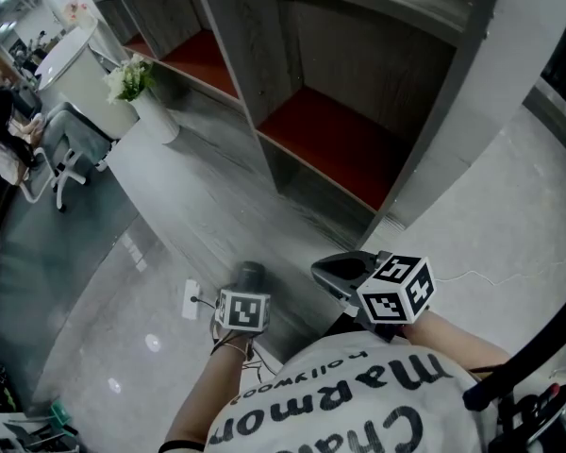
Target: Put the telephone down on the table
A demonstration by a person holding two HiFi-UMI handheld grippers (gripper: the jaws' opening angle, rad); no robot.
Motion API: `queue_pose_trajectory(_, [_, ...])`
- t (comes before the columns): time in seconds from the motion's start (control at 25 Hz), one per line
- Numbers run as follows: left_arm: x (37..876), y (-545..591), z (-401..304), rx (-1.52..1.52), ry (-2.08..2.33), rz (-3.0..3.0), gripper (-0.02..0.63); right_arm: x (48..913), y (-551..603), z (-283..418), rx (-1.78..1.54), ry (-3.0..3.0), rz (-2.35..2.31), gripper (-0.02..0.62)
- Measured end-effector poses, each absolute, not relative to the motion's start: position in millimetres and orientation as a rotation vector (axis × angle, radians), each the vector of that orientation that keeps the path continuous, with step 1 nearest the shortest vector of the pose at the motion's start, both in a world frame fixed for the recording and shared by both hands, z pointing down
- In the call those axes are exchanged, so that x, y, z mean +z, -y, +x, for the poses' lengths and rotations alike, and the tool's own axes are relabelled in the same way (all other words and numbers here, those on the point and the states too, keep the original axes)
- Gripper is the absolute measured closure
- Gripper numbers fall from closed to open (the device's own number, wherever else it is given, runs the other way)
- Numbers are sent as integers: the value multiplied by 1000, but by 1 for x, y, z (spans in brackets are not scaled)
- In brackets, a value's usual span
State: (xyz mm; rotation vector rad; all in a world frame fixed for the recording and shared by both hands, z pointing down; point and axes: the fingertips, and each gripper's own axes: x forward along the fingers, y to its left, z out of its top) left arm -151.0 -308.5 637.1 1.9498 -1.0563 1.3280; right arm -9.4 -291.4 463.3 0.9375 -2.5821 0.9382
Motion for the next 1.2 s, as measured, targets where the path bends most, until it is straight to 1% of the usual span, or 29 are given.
queue_pose_trajectory(0.08, [634,309,-157,1334,1037,1922,297,462,291,-8,941,2582,941,584])
queue_pose_trajectory(0.12, [635,303,-158,1339,1003,1890,216,462,290,-7,942,2581,942,584])
queue_pose_trajectory(0.84, [630,313,-154,1372,1047,1961,210,464,294,-7,974,2583,941,584])
queue_pose_trajectory(1.08, [639,308,-155,1336,1030,1943,173,465,294,-12,974,2581,933,583])
queue_pose_trajectory(1.2, [639,309,-157,1339,1034,1945,173,465,293,-14,975,2579,936,584])
